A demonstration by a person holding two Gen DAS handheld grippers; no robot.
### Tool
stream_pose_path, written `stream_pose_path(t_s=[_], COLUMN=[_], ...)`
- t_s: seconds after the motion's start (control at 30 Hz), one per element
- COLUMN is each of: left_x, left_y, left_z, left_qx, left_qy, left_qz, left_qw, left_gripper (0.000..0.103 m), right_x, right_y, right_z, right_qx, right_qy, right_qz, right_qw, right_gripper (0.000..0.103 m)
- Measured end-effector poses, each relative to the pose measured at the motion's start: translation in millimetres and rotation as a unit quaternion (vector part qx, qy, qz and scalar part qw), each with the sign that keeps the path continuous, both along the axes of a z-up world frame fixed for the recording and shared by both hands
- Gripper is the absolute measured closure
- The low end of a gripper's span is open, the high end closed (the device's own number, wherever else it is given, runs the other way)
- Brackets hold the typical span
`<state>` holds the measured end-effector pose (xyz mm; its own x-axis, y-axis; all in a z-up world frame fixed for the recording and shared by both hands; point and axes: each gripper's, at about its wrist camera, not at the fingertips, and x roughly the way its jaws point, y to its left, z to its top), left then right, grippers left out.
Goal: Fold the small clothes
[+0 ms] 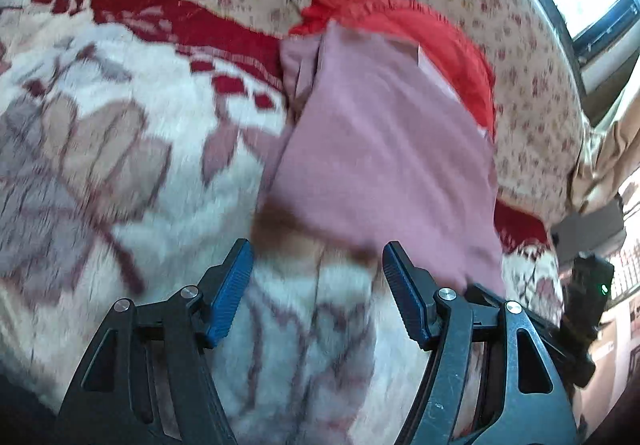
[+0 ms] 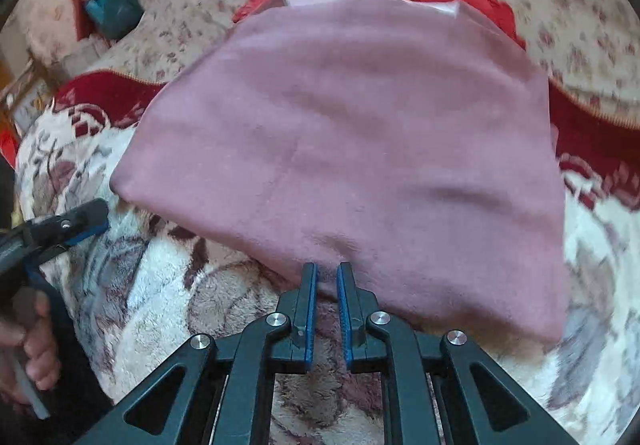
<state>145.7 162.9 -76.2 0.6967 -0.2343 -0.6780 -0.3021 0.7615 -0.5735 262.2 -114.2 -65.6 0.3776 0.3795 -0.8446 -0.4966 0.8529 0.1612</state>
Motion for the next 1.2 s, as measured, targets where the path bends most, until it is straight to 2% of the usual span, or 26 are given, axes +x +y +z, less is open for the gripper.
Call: stream_pose_path(t_s=[0.03,0.13,0.27,0.33,0.4,0.47,0.5,0.53,0.6,0.67,0.73,0.8,0.87,0.93,1.0,1.07,1.1,1.2], left_x=[4.3,16.9,24.8,26.0,27.3,30.3,32.6,35.5,34.4,31.0,27.3,25.7,26.3,28.5,31.1,31.3,31.2,31.7], left_y=[-0.3,5.1,21.4,28.1,31.3,30.4,29.5,28.7,29.1,26.9,20.3,14.8,13.0,11.9,12.7,17.4,19.1,19.2], left_z=[0.5,-5.8,-12.7,-15.3,-13.9,-11.8,-13.5,-15.2,-17.6,-13.8,-2.7,5.1,2.2,-5.7,-16.3,-22.3,-24.1,-25.9], left_qx=[-0.001,-0.040,-0.106,-0.137,-0.149,-0.152,-0.157,-0.157,-0.149,-0.147,-0.118,-0.096,-0.097,-0.100,-0.110,-0.124,-0.131,-0.136], left_qy=[-0.006,-0.021,-0.038,-0.047,-0.048,-0.048,-0.041,-0.029,-0.013,-0.010,-0.024,-0.047,-0.051,-0.043,-0.030,-0.024,-0.023,-0.022], left_qz=[0.003,0.018,0.049,0.064,0.069,0.061,0.057,0.057,0.075,0.087,0.092,0.082,0.073,0.068,0.065,0.068,0.070,0.069], left_qw=[1.0000,0.9988,0.9924,0.9873,0.9853,0.9854,0.9851,0.9855,0.9859,0.9852,0.9885,0.9909,0.9913,0.9918,0.9913,0.9897,0.9887,0.9880], left_gripper=[0.036,0.029,0.029,0.029,0.030,0.051,0.074,0.089,0.094,0.095,0.096,0.096,0.096,0.096,0.096,0.096,0.095,0.095], right_x=[0.8,2.2,11.5,14.4,14.5,16.6,14.1,11.4,2.8,1.0,13.1,31.2,56.7,75.0,86.4,92.9,94.4,98.6], right_y=[-2.1,-7.0,-6.0,-0.6,3.3,6.6,8.4,12.7,21.9,30.4,49.8,78.0,125.3,171.2,216.5,260.2,282.9,314.8], right_z=[4.3,10.0,-2.0,-3.7,-2.0,1.8,9.7,14.6,35.2,52.3,71.1,86.3,95.7,95.9,86.2,71.7,59.9,33.6], right_qx=[0.006,0.001,-0.004,-0.008,-0.011,-0.008,-0.004,-0.004,0.016,0.049,0.077,0.111,0.132,0.121,0.088,0.015,-0.037,-0.107], right_qy=[-0.006,-0.027,0.002,0.002,-0.005,-0.014,-0.037,-0.054,-0.104,-0.131,-0.128,-0.107,-0.071,-0.050,-0.022,-0.035,-0.049,-0.065], right_qz=[-0.002,-0.014,-0.026,-0.023,-0.021,-0.019,-0.017,-0.012,0.017,0.050,0.080,0.104,0.142,0.166,0.195,0.227,0.246,0.257], right_qw=[1.000,1.000,1.000,1.000,1.000,1.000,0.999,0.998,0.994,0.989,0.985,0.983,0.978,0.977,0.977,0.973,0.967,0.958], right_gripper=[0.094,0.094,0.094,0.094,0.094,0.094,0.094,0.094,0.094,0.094,0.084,0.052,0.041,0.041,0.041,0.041,0.041,0.041])
